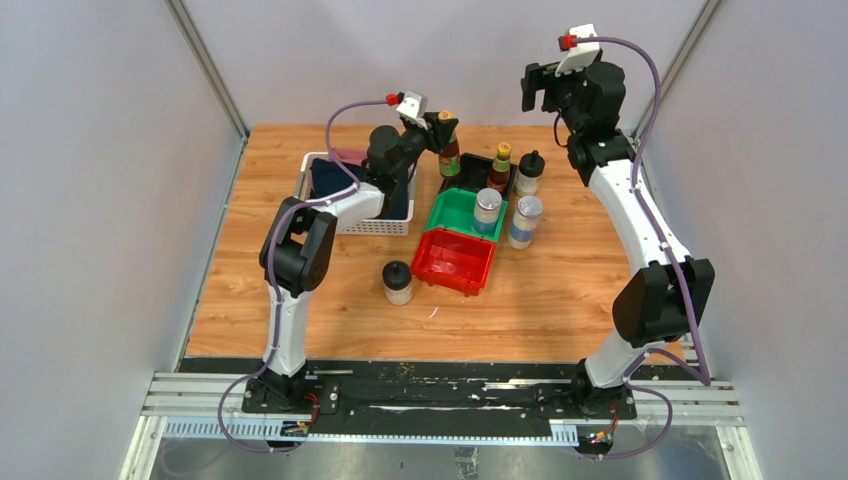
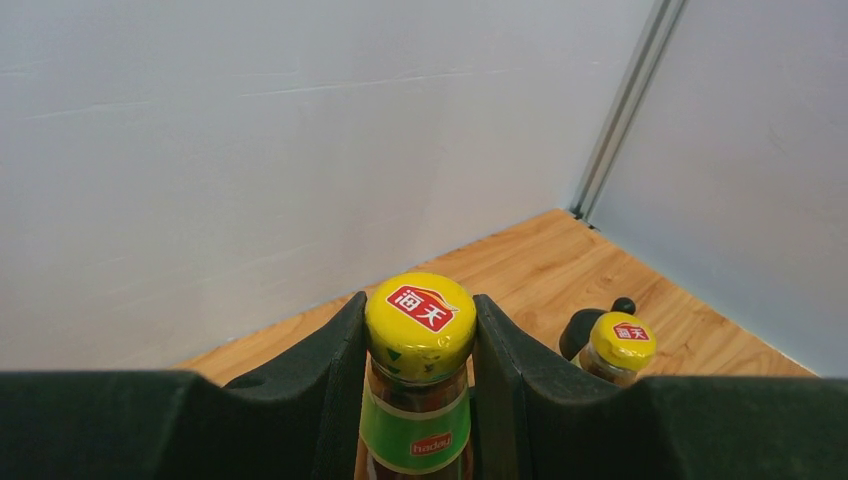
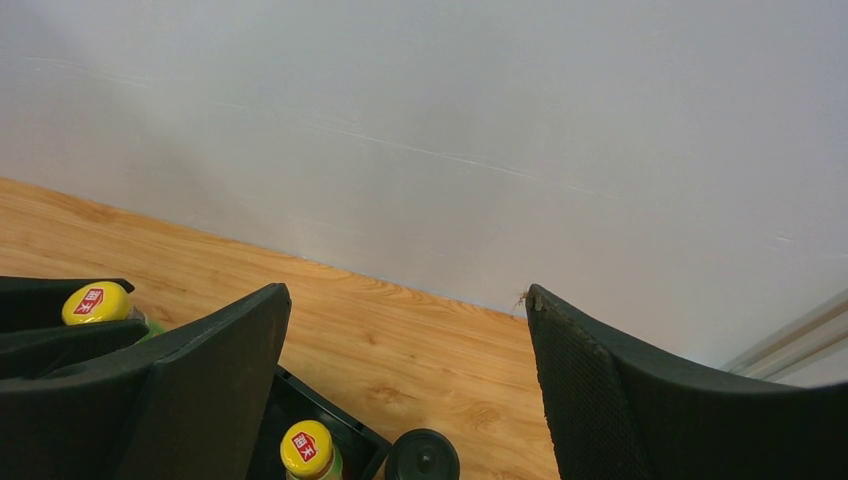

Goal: Organize the condiment bottles
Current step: Place the bottle in the storage box.

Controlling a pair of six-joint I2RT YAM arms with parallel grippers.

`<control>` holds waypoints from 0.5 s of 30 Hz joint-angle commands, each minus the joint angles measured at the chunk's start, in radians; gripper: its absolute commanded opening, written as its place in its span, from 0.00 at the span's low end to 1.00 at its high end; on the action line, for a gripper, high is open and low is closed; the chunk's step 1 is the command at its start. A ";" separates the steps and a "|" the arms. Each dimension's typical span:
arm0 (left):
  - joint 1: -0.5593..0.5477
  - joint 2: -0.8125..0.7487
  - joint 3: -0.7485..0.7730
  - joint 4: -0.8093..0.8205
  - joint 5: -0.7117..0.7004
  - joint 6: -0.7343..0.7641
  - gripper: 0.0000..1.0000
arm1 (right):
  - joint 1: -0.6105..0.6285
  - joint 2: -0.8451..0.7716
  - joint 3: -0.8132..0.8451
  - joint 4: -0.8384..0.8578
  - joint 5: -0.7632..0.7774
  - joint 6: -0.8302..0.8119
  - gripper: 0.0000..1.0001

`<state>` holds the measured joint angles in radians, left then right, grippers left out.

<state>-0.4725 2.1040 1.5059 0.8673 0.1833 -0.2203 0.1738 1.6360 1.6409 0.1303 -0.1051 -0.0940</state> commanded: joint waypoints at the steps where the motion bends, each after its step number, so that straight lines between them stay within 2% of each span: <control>1: 0.008 0.002 0.078 0.147 0.049 -0.024 0.00 | -0.016 -0.015 0.002 0.028 -0.007 0.004 0.91; 15: 0.008 0.043 0.116 0.127 0.128 -0.033 0.00 | -0.017 -0.007 -0.002 0.032 -0.007 0.001 0.91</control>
<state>-0.4725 2.1521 1.5551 0.8772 0.2707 -0.2443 0.1738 1.6360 1.6405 0.1356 -0.1051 -0.0944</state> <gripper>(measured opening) 0.391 0.913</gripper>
